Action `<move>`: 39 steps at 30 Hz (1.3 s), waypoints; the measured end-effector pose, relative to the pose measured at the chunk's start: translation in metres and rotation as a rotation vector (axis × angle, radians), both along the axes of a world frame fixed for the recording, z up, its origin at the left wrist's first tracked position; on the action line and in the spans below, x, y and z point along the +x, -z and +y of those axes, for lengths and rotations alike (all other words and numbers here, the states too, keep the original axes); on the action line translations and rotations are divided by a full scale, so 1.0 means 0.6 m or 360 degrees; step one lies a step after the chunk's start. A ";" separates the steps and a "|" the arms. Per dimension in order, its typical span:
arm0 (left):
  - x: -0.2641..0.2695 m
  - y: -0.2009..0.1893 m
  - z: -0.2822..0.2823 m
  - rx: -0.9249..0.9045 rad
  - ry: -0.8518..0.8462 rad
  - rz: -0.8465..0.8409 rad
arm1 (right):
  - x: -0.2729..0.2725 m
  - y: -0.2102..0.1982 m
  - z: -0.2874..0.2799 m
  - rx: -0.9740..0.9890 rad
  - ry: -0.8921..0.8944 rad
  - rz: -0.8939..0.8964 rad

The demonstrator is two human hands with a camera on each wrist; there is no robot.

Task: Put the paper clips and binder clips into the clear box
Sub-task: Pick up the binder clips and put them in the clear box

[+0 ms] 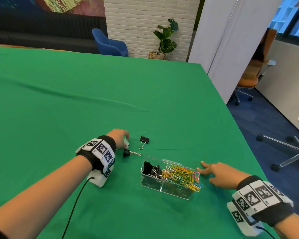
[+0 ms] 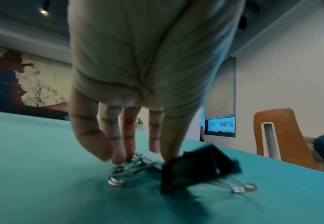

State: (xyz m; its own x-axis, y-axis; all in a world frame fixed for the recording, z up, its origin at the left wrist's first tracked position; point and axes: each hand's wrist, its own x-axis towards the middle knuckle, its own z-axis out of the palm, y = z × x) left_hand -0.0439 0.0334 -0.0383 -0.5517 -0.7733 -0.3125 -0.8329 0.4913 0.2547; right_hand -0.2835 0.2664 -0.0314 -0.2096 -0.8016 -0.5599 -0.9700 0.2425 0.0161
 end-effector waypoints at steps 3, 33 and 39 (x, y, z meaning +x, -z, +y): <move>-0.001 0.005 -0.008 0.0005 -0.0065 0.0066 | 0.004 -0.007 -0.006 0.0017 0.0005 0.0022; 0.034 -0.012 0.194 -0.0348 0.0890 0.0919 | 0.025 -0.126 -0.038 -0.0781 0.0048 -0.0320; 0.040 0.004 0.199 -0.0436 0.0948 0.0881 | 0.051 -0.118 -0.167 -0.0447 -0.0257 -0.0228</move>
State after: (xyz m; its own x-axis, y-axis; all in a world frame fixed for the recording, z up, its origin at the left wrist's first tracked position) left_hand -0.0197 0.1527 -0.0409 -0.9077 -0.3151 0.2772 -0.2073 0.9109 0.3568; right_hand -0.2531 0.1660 0.0395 -0.0032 -0.9450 -0.3272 -0.9838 0.0616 -0.1684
